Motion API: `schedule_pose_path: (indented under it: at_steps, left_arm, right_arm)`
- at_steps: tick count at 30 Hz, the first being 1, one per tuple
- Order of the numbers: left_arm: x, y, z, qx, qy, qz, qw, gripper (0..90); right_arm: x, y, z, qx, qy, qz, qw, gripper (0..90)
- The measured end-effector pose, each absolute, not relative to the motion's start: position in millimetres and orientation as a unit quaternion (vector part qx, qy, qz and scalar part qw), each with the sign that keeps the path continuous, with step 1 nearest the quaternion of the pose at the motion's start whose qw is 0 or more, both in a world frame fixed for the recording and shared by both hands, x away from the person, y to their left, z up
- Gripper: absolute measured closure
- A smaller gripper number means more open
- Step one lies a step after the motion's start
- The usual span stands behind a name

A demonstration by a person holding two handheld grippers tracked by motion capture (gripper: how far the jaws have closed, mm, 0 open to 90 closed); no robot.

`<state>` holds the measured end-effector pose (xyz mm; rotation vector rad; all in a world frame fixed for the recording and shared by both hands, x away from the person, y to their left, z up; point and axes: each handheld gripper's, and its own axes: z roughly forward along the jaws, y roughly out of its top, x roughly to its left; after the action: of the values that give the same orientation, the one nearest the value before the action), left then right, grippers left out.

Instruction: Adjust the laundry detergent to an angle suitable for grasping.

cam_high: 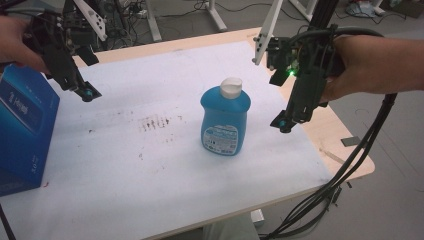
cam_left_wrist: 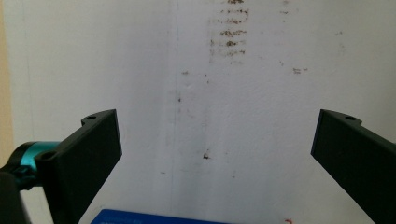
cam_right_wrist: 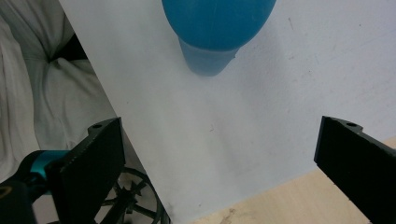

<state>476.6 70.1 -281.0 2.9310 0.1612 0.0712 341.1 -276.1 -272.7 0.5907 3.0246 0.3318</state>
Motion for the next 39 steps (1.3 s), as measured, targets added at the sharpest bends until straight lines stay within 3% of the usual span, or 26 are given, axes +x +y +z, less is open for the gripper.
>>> schedule_pose_path:
  at_steps: [39]
  left_arm:
    - [463.7, 73.8, -272.5, 0.991, 0.063, 0.041, 0.114, 1.7]
  right_arm:
    - [329.6, -281.5, -275.3, 0.207, 0.969, 0.13, 0.033, 1.6]
